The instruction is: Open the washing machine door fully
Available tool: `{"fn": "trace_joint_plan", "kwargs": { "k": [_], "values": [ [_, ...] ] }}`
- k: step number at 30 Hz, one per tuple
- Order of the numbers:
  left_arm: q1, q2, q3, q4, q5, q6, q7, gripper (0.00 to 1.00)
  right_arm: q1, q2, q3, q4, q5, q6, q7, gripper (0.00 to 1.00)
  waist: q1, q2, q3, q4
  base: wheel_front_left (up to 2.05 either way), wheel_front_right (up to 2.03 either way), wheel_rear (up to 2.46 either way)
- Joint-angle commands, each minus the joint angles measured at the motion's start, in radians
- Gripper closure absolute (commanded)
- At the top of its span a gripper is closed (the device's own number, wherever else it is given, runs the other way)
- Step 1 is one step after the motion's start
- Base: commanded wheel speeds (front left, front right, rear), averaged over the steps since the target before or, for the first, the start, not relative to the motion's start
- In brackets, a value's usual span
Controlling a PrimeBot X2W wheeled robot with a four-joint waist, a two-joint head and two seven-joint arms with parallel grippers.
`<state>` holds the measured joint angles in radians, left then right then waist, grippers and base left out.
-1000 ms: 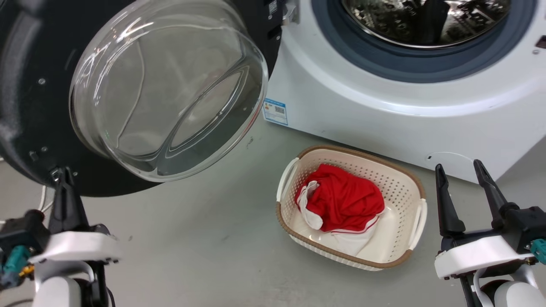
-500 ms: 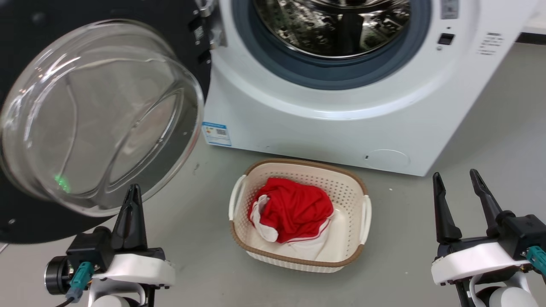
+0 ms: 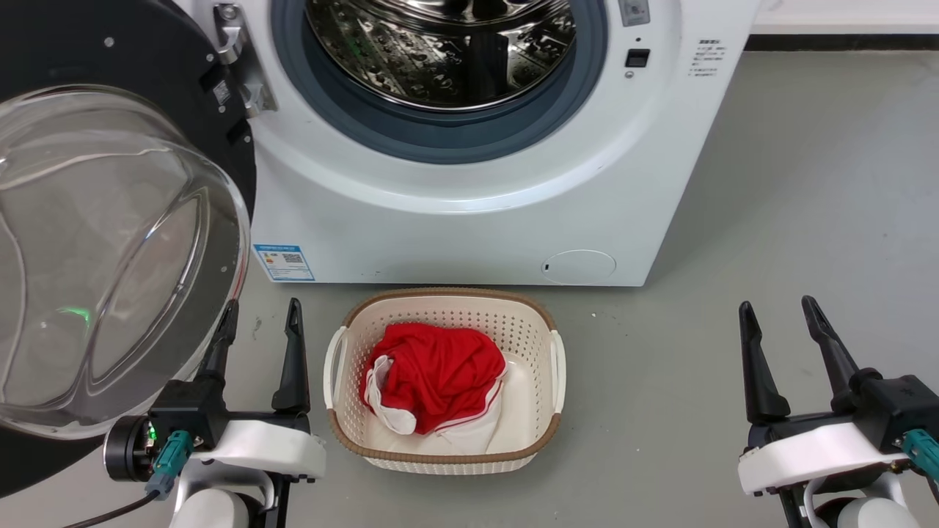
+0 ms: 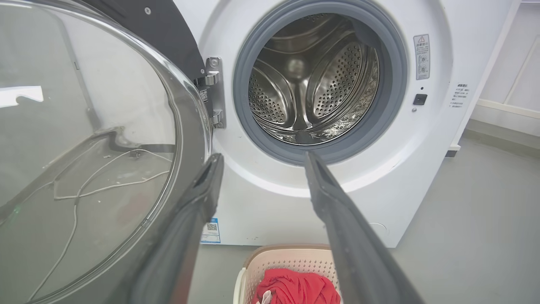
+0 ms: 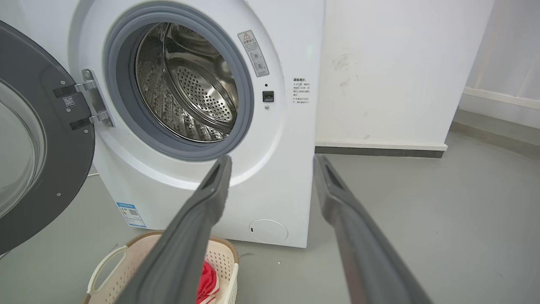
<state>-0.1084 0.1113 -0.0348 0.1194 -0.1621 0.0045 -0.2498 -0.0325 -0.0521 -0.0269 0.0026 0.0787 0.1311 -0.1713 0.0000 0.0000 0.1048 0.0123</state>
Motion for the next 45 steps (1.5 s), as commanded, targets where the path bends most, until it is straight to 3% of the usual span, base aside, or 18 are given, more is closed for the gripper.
{"fn": "trace_joint_plan", "kwargs": {
  "k": [1,27,28,31,45],
  "values": [
    [-0.005,0.001,0.000,0.002,0.003,0.005,-0.006,0.00,0.013,0.003,-0.001,0.002,0.001,-0.001,-0.004,0.00,0.0000,0.0000,-0.003,-0.008,0.00,0.00,0.00],
    [0.001,0.006,-0.008,0.027,-0.004,0.016,-0.016,0.00,0.014,0.004,0.003,-0.001,0.008,-0.001,0.003,0.00,0.0000,0.0000,-0.011,-0.020,0.00,0.00,0.00],
    [0.001,0.003,-0.009,0.027,-0.008,0.013,-0.010,1.00,0.011,0.000,0.003,0.002,0.004,0.000,0.002,1.00,0.0000,0.0000,-0.011,-0.020,0.00,0.00,0.00],
    [0.013,-0.001,-0.010,0.053,-0.013,0.013,-0.005,1.00,0.021,0.000,0.006,0.025,0.007,0.000,0.002,1.00,0.0000,0.0000,-0.011,-0.020,0.00,0.00,0.00],
    [0.007,-0.012,0.024,0.069,-0.299,-0.017,0.070,1.00,0.001,-0.018,0.011,0.065,0.333,0.000,0.039,1.00,0.0000,0.0000,-0.022,-0.019,0.00,0.00,0.00]
  ]
}}
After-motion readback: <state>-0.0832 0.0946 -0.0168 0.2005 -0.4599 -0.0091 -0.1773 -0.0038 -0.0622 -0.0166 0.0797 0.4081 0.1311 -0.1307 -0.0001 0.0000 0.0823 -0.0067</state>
